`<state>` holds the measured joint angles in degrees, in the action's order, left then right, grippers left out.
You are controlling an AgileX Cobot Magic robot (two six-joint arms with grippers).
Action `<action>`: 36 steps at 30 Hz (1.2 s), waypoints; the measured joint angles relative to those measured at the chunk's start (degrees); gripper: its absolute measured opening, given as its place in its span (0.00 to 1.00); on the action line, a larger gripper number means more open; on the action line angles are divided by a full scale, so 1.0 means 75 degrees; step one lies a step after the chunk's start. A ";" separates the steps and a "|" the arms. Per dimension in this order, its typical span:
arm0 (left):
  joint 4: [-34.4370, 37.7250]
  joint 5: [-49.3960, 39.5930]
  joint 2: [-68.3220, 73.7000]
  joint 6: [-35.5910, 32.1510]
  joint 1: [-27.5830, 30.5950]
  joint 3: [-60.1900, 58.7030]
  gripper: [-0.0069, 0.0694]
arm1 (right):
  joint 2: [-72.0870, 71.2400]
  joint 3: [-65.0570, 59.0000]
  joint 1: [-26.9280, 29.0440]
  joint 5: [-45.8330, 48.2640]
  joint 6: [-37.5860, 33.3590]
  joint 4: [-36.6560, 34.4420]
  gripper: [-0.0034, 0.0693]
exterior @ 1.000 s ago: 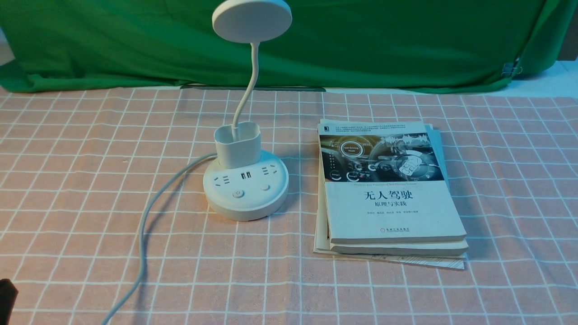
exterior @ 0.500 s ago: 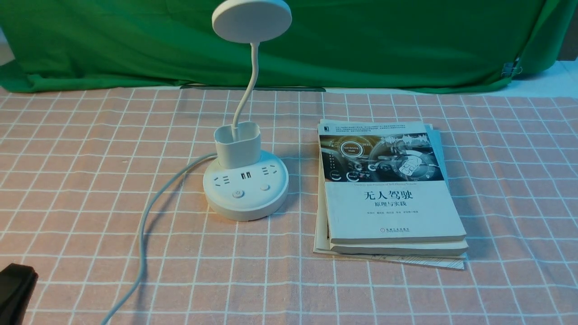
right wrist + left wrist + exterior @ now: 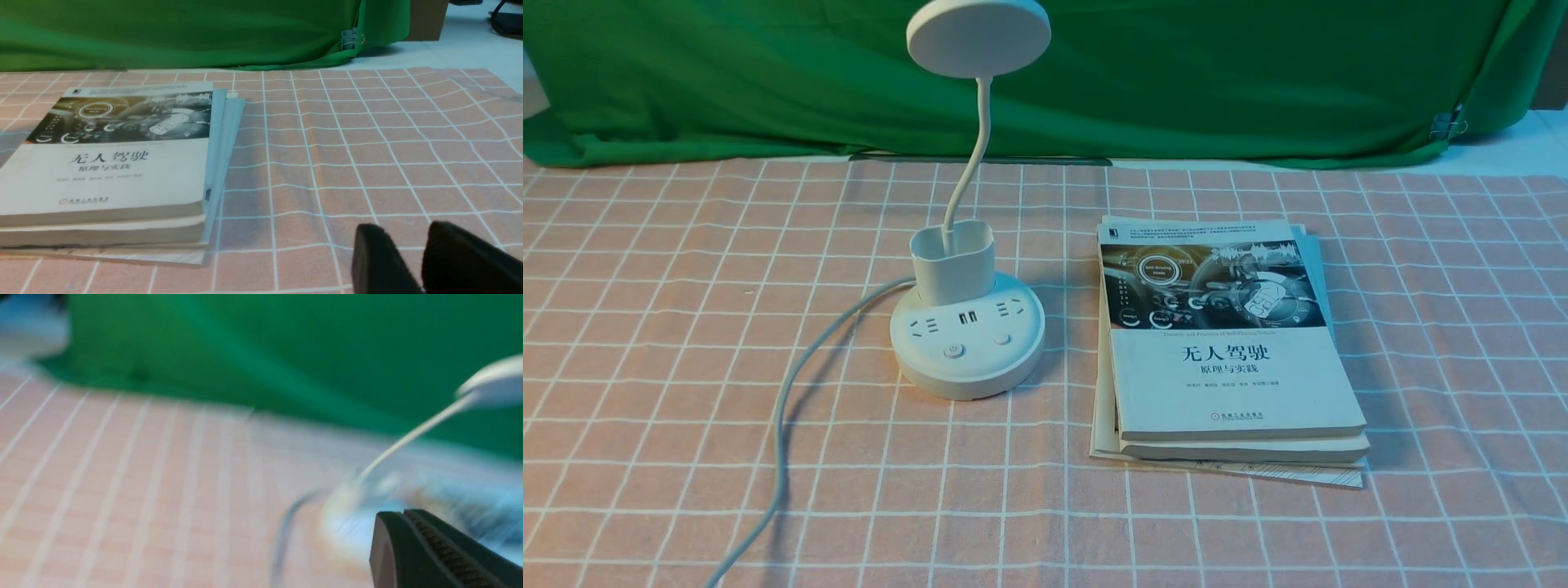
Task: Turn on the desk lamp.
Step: Use the left arm to press the button switch on the lamp holder
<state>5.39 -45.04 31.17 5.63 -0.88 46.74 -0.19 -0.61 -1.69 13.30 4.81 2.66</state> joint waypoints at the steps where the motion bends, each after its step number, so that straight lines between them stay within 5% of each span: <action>1: -0.0351 -0.0854 0.0715 0.0000 0.0000 0.0457 0.12 | 0.0000 0.0000 0.0000 0.0000 0.0000 0.0000 0.38; 4: -0.0521 -0.1983 0.1949 -0.0256 0.0000 0.1117 0.12 | 0.0000 0.0000 0.0000 0.0000 0.0000 0.0000 0.38; 6: -0.0080 -0.2300 0.2737 -0.1241 0.0000 0.1331 0.12 | 0.0000 0.0000 0.0000 0.0000 0.0000 0.0000 0.38; 12: 0.1613 -0.1540 0.4265 -0.2948 -0.1011 0.1451 0.12 | 0.0000 0.0000 0.0000 0.0000 0.0000 0.0000 0.38; 19: 0.0457 0.0252 0.6535 -0.2517 -0.3324 0.2061 0.12 | 0.0000 0.0000 0.0000 0.0000 0.0000 0.0000 0.37; 36: 0.0344 -0.0089 1.0447 -0.1929 -0.3787 0.5343 0.12 | 0.0000 0.0000 0.0000 0.0000 0.0000 0.0000 0.37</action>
<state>7.97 -45.71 109.53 -8.83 -29.28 86.81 -0.19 -0.61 -1.69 13.30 4.81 2.66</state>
